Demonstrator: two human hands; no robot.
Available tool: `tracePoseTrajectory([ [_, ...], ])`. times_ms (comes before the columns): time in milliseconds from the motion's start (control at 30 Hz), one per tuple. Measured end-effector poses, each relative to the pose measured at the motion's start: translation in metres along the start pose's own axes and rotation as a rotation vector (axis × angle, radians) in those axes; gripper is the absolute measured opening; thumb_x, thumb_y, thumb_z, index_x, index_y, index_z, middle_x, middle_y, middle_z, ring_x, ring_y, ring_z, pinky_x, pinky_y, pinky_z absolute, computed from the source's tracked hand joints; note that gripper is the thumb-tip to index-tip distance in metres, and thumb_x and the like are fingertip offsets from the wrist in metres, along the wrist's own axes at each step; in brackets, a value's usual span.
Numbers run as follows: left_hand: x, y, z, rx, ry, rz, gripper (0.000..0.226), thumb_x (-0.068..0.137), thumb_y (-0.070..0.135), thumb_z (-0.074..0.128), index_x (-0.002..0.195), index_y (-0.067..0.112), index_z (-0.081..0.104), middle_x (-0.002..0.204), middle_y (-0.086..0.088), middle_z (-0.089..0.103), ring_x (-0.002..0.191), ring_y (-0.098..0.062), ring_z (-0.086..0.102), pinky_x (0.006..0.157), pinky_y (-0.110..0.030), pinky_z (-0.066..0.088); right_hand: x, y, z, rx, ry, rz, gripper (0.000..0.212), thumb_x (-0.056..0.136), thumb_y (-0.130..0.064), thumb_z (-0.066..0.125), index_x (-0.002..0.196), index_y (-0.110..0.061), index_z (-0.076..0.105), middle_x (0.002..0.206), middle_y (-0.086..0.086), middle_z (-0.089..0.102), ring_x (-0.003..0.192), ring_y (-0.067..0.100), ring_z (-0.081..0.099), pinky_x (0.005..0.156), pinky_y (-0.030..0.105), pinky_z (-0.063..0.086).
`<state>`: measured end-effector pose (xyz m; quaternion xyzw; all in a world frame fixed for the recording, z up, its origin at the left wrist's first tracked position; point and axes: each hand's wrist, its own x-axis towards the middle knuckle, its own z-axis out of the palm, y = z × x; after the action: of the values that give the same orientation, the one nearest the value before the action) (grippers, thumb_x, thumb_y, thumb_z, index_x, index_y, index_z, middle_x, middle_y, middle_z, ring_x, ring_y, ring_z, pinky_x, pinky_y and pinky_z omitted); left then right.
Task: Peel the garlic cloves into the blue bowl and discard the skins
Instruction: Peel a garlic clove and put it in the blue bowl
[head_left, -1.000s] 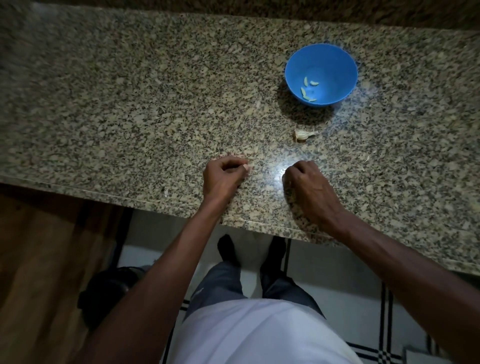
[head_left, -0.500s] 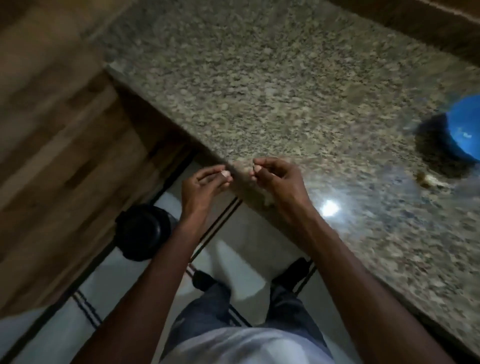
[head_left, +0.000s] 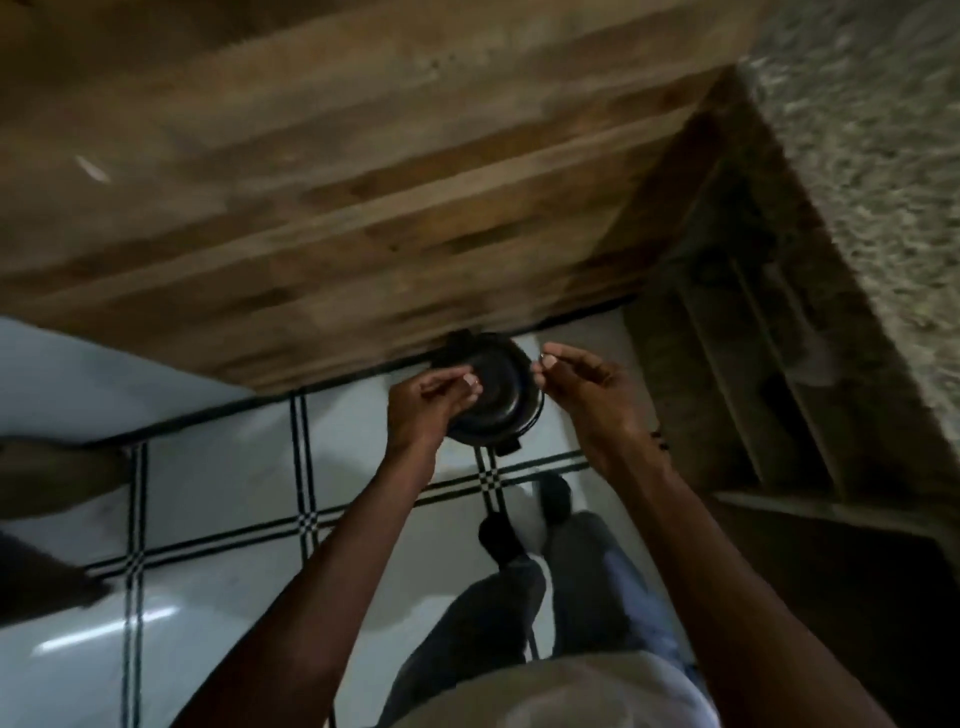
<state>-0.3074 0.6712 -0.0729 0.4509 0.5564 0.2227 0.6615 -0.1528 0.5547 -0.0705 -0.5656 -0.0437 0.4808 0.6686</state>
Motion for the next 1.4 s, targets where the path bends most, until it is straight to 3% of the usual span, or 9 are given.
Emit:
tracePoseTrajectory([
  [200, 0.04, -0.013, -0.042, -0.104, 0.105, -0.033, 0.014, 0.088, -0.008, 0.073, 0.097, 0.002, 0.076, 0.089, -0.013, 0.079, 0.084, -0.024, 0.077, 0.078, -0.024, 0.061, 0.056, 0.035, 0.038, -0.086, -0.012, 0.069, 0.023, 0.092, 0.001, 0.07, 0.115, 0.005, 0.07, 0.109, 0.02, 0.074, 0.098, 0.026, 0.074, 0.09, 0.034, 0.062],
  [467, 0.098, -0.056, -0.052, -0.08, 0.171, -0.103, 0.022, 0.086, -0.004, 0.078, 0.107, -0.003, 0.074, 0.094, -0.015, 0.079, 0.09, -0.025, 0.078, 0.081, -0.027, 0.062, 0.123, 0.091, 0.049, -0.213, 0.005, 0.137, 0.018, 0.095, 0.002, 0.066, 0.104, -0.011, 0.074, 0.098, 0.003, 0.079, 0.096, 0.019, 0.076, 0.088, 0.031, 0.06],
  [633, 0.14, -0.108, -0.046, -0.122, 0.207, -0.235, 0.016, 0.085, -0.008, 0.075, 0.101, -0.006, 0.073, 0.096, -0.021, 0.077, 0.09, -0.029, 0.076, 0.083, -0.032, 0.061, 0.162, 0.144, 0.041, -0.164, 0.062, 0.213, 0.015, 0.092, 0.007, 0.068, 0.099, -0.005, 0.074, 0.119, 0.025, 0.069, 0.1, 0.027, 0.071, 0.085, 0.032, 0.062],
  [867, 0.2, -0.192, -0.04, -0.087, 0.221, -0.345, 0.018, 0.085, -0.012, 0.072, 0.088, 0.005, 0.076, 0.087, -0.015, 0.077, 0.084, -0.029, 0.073, 0.081, -0.035, 0.061, 0.214, 0.226, 0.022, -0.251, 0.146, 0.342, 0.023, 0.09, 0.017, 0.065, 0.113, 0.012, 0.067, 0.091, 0.012, 0.073, 0.072, 0.012, 0.072, 0.066, 0.018, 0.059],
  [967, 0.239, -0.229, -0.039, 0.053, 0.228, -0.379, 0.013, 0.087, 0.0, 0.077, 0.1, 0.005, 0.076, 0.096, -0.015, 0.077, 0.089, -0.028, 0.072, 0.066, -0.026, 0.059, 0.25, 0.27, 0.013, -0.273, 0.156, 0.407, 0.025, 0.094, 0.02, 0.057, 0.111, 0.004, 0.064, 0.069, -0.007, 0.075, 0.063, 0.003, 0.071, 0.06, 0.018, 0.057],
  [1033, 0.27, -0.257, -0.037, 0.183, 0.229, -0.431, 0.029, 0.086, 0.011, 0.082, 0.112, 0.003, 0.073, 0.104, -0.01, 0.076, 0.093, -0.021, 0.072, 0.068, -0.022, 0.058, 0.276, 0.299, 0.003, -0.382, 0.135, 0.446, 0.026, 0.098, 0.016, 0.051, 0.116, 0.004, 0.065, 0.074, -0.006, 0.074, 0.061, -0.002, 0.069, 0.061, 0.017, 0.055],
  [1167, 0.312, -0.293, -0.036, 0.304, 0.14, -0.462, 0.056, 0.088, 0.02, 0.082, 0.137, 0.005, 0.058, 0.126, -0.005, 0.068, 0.115, -0.018, 0.065, 0.082, -0.019, 0.055, 0.313, 0.344, -0.015, -0.548, 0.09, 0.469, 0.034, 0.098, 0.013, 0.055, 0.133, 0.013, 0.058, 0.124, 0.018, 0.065, 0.089, 0.02, 0.07, 0.073, 0.022, 0.06],
  [1300, 0.326, -0.316, -0.037, 0.475, 0.182, -0.474, 0.068, 0.087, 0.023, 0.084, 0.142, 0.002, 0.051, 0.13, -0.007, 0.062, 0.126, -0.021, 0.057, 0.102, -0.032, 0.053, 0.322, 0.371, -0.015, -0.714, 0.051, 0.244, 0.028, 0.099, -0.002, 0.065, 0.127, 0.001, 0.069, 0.132, 0.018, 0.069, 0.121, 0.034, 0.067, 0.101, 0.036, 0.056],
  [1400, 0.33, -0.324, -0.029, 0.655, -0.034, -0.397, 0.04, 0.107, 0.018, 0.052, 0.142, 0.0, 0.051, 0.126, -0.019, 0.062, 0.116, -0.032, 0.062, 0.082, -0.03, 0.055, 0.314, 0.378, -0.007, -0.797, -0.23, 0.319, 0.04, 0.103, -0.013, 0.062, 0.143, -0.013, 0.06, 0.144, 0.006, 0.062, 0.132, 0.023, 0.06, 0.112, 0.035, 0.048],
])
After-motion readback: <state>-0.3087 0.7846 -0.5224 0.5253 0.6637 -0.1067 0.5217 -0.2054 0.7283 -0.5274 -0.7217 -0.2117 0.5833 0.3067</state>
